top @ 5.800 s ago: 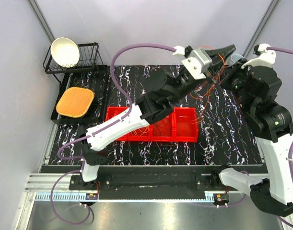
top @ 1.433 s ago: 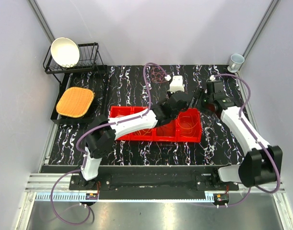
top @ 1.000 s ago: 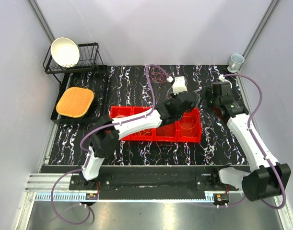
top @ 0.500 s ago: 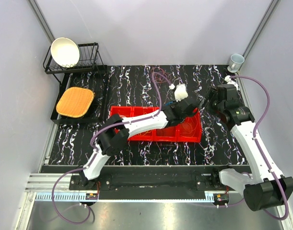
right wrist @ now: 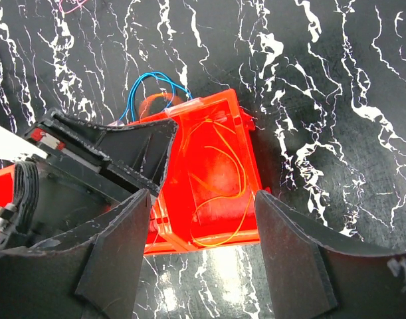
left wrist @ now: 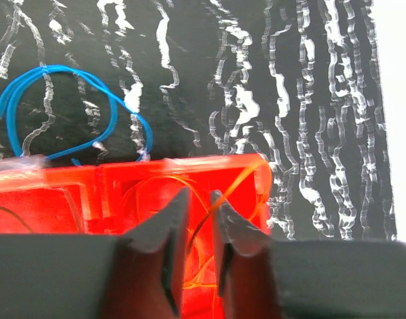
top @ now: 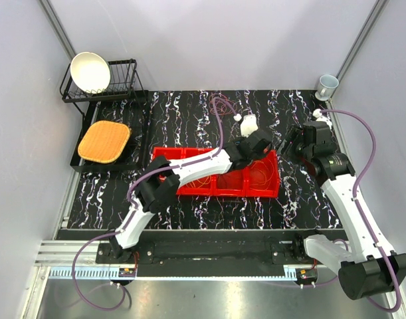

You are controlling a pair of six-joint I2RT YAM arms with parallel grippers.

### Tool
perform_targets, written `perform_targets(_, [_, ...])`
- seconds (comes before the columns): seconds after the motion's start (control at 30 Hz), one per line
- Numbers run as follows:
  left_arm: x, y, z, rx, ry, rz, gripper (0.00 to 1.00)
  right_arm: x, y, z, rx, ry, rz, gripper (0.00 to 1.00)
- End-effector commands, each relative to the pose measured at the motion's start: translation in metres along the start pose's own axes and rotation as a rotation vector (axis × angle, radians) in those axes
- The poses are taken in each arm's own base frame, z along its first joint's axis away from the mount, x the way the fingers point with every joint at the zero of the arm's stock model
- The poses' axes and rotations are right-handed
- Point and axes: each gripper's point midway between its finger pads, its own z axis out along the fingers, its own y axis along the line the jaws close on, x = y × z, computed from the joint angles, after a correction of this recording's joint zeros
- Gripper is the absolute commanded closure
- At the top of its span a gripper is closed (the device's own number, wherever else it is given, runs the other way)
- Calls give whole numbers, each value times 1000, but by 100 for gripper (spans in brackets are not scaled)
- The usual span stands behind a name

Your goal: Untangle the cables

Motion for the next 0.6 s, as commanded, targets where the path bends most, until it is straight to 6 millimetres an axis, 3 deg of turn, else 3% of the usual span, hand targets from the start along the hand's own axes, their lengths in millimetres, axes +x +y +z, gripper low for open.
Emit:
perform_targets(0.0, [-11, -3, -15, -10, 32, 46, 61, -4, 3, 0, -14, -11, 19, 30])
perform_targets(0.13, [-9, 8, -24, -55, 65, 90, 33, 1, 7, 5, -28, 16, 25, 30])
perform_targets(0.33, [-21, 7, -42, -56, 67, 109, 30, 2, 11, 6, -45, 26, 38, 30])
perform_targets(0.57, [-53, 8, -87, -27, 20, 101, 29, 0, 12, 18, -26, 48, 39, 25])
